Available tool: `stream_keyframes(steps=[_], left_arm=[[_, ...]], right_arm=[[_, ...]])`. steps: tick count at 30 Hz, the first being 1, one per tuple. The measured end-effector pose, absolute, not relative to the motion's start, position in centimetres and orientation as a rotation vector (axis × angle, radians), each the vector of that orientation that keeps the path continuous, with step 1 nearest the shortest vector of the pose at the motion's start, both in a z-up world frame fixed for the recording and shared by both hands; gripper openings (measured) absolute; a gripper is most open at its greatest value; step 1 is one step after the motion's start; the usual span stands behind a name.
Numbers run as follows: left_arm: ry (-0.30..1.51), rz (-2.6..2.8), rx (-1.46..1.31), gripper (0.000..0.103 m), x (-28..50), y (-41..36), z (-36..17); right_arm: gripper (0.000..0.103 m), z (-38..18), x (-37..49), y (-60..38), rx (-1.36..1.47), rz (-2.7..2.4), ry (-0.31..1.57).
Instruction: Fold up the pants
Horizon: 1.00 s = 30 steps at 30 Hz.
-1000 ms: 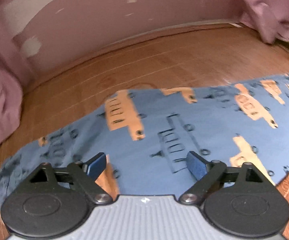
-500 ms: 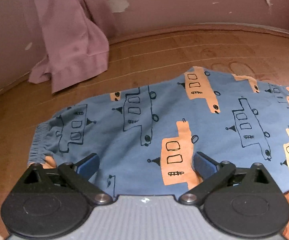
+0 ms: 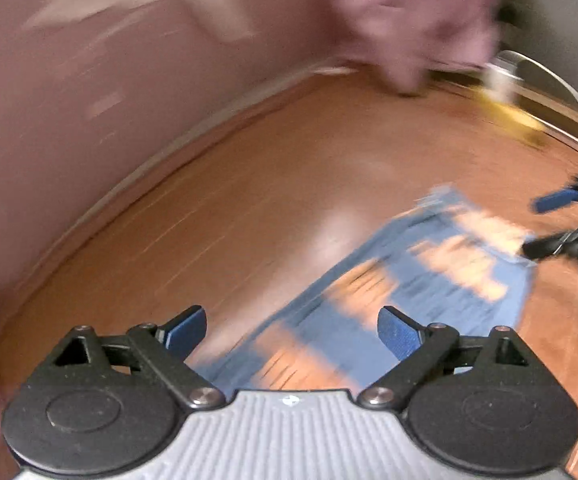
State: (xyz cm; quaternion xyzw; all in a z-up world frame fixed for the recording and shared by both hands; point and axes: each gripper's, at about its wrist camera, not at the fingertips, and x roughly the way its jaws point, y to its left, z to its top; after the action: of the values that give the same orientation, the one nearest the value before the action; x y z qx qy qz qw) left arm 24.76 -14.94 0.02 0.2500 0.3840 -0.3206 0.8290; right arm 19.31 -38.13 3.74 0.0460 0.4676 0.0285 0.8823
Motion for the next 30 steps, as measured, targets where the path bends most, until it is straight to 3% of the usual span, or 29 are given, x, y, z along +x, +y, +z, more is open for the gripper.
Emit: stream_keyframes(steps=[4,11,17,22,23,26,30], left_arm=[[0.793,-0.898,0.697,0.099,26.6,-22.8,-0.4],[0.938,-1.026,0.648,0.099,31.1,-29.2,-4.3],[1.004,-1.088,0.591,0.074,33.0,-30.0,-6.0],[1.009,-1.122,0.564,0.047,33.2,-30.1,-6.2],[1.008,-1.134,0.561,0.038,33.1,-30.0,-6.2],[0.996,-1.134,0.56,0.031,32.8,-30.1,-6.1],[1.001,-1.099,0.504,0.024,33.2,-29.9,-5.8]], right_arm=[[0.102,3.7,18.9,-39.8,0.124,0.122,0.996],[0.097,3.3,19.4,-41.3,0.343,0.242,0.984],[0.067,2.7,19.1,-41.6,0.406,0.229,0.997],[0.025,2.7,18.7,-42.2,0.41,0.141,0.994],[0.024,2.7,18.7,-42.3,0.405,0.133,0.994],[0.022,2.7,18.5,-42.3,0.406,0.123,0.99],[0.007,3.1,18.1,-42.2,0.371,0.122,0.974]])
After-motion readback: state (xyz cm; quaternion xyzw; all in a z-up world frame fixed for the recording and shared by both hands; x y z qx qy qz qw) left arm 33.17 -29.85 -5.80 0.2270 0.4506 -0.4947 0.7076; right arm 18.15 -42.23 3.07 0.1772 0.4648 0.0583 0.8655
